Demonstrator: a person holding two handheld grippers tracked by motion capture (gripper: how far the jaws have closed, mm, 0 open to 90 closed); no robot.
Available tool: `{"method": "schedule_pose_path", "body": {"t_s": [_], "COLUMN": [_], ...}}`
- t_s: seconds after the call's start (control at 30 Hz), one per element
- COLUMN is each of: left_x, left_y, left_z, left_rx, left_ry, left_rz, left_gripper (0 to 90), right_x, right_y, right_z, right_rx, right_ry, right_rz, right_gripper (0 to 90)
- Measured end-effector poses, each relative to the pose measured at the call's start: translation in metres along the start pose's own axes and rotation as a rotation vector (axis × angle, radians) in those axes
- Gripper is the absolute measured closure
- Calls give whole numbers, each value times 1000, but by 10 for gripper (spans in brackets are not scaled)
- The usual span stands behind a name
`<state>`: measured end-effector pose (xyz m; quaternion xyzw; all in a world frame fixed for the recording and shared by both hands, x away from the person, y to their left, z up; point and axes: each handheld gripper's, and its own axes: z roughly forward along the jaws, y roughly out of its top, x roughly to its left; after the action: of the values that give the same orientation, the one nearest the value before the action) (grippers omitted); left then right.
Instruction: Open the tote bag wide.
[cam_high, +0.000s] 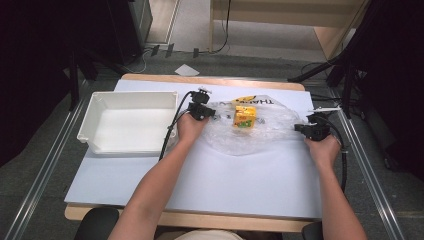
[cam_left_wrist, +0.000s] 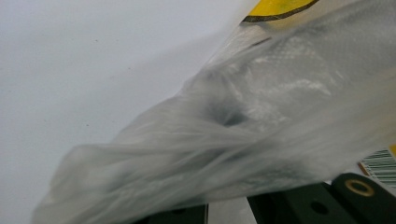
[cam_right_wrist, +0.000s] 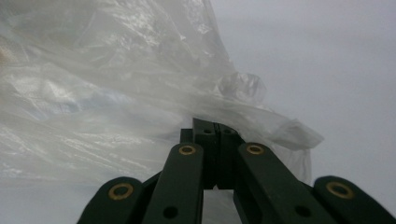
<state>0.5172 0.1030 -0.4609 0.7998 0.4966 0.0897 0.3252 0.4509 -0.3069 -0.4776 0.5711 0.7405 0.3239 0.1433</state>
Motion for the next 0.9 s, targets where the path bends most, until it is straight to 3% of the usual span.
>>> {"method": "schedule_pose_path", "body": {"t_s": [0.17, 0.4, 0.5, 0.73, 0.9], "left_x": [-3, -1, 1, 4, 6], "left_y": [0, 0, -1, 0, 1], "left_z": [1, 4, 7, 8, 8], "left_rx": [-9, -34, -47, -63, -80], "left_ry": [20, -9, -50, -33, 6], "left_rz": [32, 9, -22, -29, -56], "left_gripper": [899, 894, 891, 900, 900], "right_x": [-3, -8, -8, -10, -11], "right_y": [-3, -8, -10, -12, -13], "right_z": [-3, -8, -8, -8, -8], "right_rx": [3, -4, -13, -29, -31], "right_ry": [-8, -1, 2, 12, 10], "right_rz": [-3, 14, 14, 16, 13], "right_gripper": [900, 900, 900, 900, 900]}}
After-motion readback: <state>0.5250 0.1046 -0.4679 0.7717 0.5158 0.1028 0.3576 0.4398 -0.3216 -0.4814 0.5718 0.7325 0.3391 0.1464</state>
